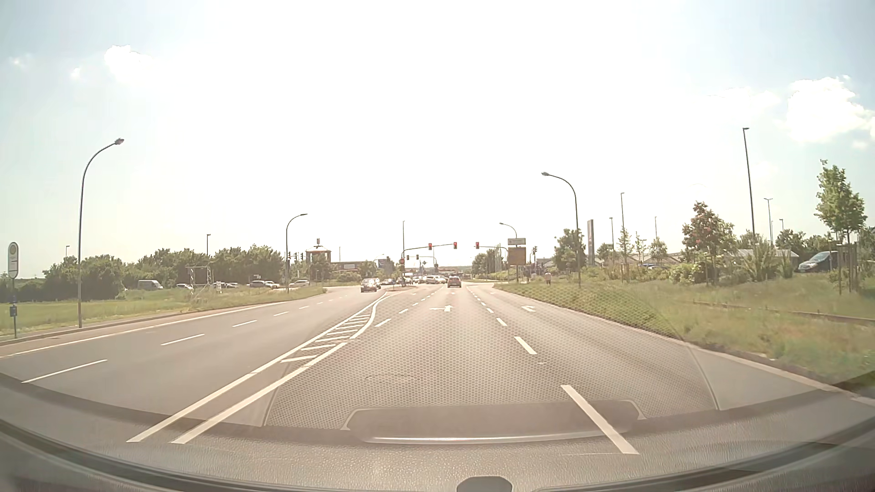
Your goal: Follow the waypoints while adhering to traffic rules and regulations
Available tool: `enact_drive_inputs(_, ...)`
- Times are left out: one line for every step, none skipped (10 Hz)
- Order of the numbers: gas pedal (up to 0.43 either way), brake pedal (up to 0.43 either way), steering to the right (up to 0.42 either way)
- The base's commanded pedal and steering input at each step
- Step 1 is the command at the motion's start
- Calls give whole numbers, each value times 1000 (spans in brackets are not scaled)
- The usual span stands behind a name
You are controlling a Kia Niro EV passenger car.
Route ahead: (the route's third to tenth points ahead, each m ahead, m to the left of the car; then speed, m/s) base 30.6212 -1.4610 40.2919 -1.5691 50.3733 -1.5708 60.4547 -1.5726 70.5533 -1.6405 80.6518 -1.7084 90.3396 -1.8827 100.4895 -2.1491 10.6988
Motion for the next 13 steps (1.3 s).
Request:
enact_drive_inputs(59, 0, 4)
enact_drive_inputs(59, 0, 4)
enact_drive_inputs(59, 0, 3)
enact_drive_inputs(59, 0, 4)
enact_drive_inputs(59, 0, 3)
enact_drive_inputs(59, 0, 4)
enact_drive_inputs(59, 0, 5)
enact_drive_inputs(59, 0, 2)
enact_drive_inputs(59, 0, 1)
enact_drive_inputs(59, 0, 2)
enact_drive_inputs(59, 0, 2)
enact_drive_inputs(59, 0, 2)
enact_drive_inputs(47, 0, 2)
